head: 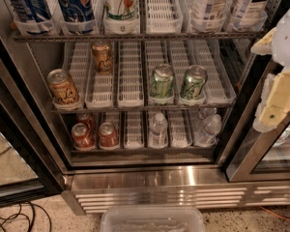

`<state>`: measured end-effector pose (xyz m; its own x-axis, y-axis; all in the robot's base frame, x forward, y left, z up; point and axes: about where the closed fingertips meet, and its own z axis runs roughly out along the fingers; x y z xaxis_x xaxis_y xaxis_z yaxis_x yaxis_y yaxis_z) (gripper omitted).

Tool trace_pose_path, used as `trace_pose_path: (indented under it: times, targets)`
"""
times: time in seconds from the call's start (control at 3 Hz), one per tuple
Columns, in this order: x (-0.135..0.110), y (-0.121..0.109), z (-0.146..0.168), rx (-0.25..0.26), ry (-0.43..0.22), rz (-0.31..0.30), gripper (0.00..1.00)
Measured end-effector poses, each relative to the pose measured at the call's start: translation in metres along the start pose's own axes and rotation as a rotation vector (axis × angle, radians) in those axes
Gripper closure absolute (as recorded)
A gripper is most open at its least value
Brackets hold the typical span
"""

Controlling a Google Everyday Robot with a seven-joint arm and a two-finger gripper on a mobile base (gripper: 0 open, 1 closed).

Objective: Pick pepsi can from top shelf of fridge

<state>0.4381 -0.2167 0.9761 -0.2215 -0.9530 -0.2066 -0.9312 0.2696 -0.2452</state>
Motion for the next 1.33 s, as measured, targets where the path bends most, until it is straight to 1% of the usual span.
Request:
trace_pose_path:
  times: [0.33, 0.67, 1.0, 1.33]
  targets:
    - [0.000, 0.000, 0.000, 0.000, 0.000, 0.000, 0.00]
    - [-0.005, 0.001, -0.001, 0.014, -0.034, 0.005, 0.00]
    - [-0.021, 0.006, 0.004, 0.035, -0.133, 0.015, 0.00]
    - [-0.048, 0.012, 0.019, 0.050, -0.276, 0.038, 0.00]
